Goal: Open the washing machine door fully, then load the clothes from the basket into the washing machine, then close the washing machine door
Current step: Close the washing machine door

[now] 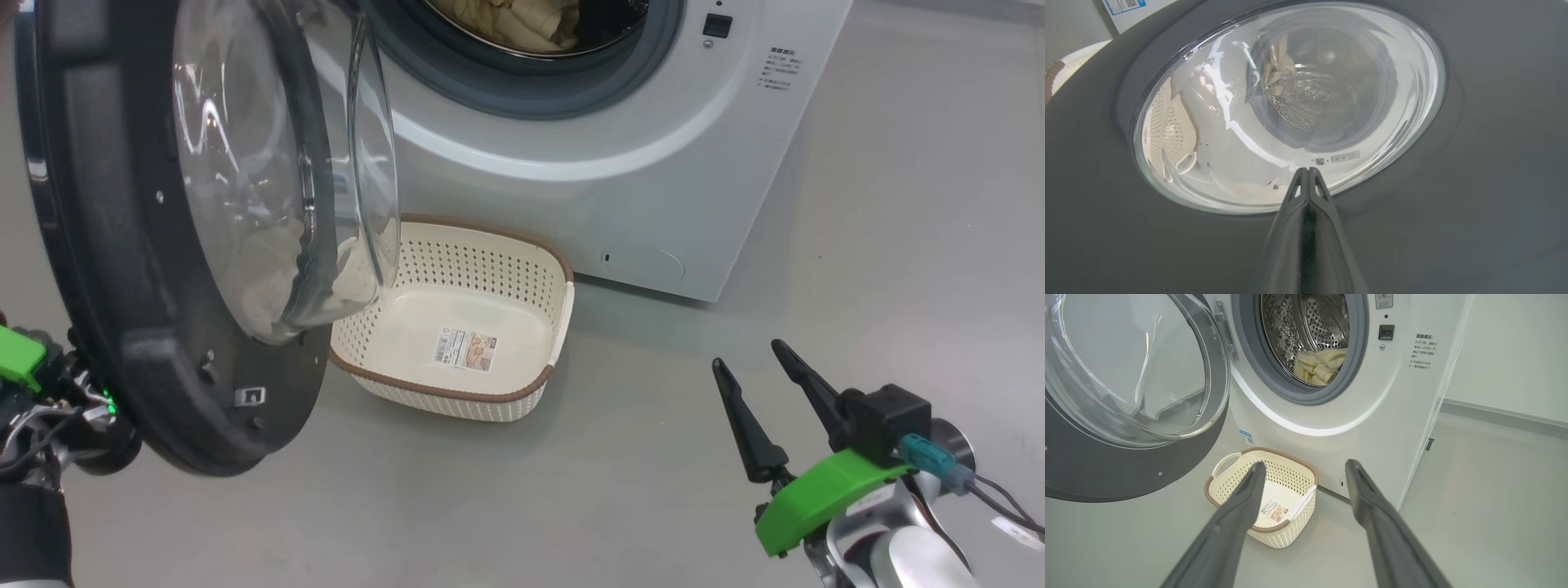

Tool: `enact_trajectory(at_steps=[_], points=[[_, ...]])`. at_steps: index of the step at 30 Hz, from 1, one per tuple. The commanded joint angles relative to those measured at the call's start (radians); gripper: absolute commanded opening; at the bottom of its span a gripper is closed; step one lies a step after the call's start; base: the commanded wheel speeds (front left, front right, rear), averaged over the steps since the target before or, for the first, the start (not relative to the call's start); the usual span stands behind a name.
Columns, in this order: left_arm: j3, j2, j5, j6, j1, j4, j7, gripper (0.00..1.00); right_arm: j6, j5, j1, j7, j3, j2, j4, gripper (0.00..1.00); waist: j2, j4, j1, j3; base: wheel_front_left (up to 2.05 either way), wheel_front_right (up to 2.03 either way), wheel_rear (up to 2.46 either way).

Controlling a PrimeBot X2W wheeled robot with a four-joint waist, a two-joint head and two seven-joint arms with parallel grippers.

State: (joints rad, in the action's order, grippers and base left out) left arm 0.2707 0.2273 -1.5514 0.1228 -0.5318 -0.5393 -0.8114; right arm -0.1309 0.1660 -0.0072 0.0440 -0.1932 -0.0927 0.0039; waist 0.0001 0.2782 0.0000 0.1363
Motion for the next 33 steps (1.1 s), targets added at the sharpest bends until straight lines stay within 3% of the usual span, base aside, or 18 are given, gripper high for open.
enact_trajectory(at_steps=[1,13,33], points=[[0.014,0.022,-0.003,0.000,-0.017,0.063,-0.016,0.00,0.000,0.004,-0.040,0.010,-0.018,-0.003,-0.029,1.00,-0.0001,-0.007,0.0000,0.002,0.00,0.00,0.00],[-0.032,-0.049,-0.015,-0.043,0.021,0.237,-0.051,0.00,0.000,0.002,-0.064,0.026,-0.013,0.004,-0.020,1.00,-0.0001,-0.070,0.0000,0.016,0.00,0.00,0.00],[-0.069,-0.149,-0.044,-0.011,-0.025,0.193,0.000,0.00,0.000,0.006,-0.083,0.056,-0.010,0.020,0.008,1.00,-0.0001,-0.188,0.0000,0.017,0.00,0.00,0.00]])
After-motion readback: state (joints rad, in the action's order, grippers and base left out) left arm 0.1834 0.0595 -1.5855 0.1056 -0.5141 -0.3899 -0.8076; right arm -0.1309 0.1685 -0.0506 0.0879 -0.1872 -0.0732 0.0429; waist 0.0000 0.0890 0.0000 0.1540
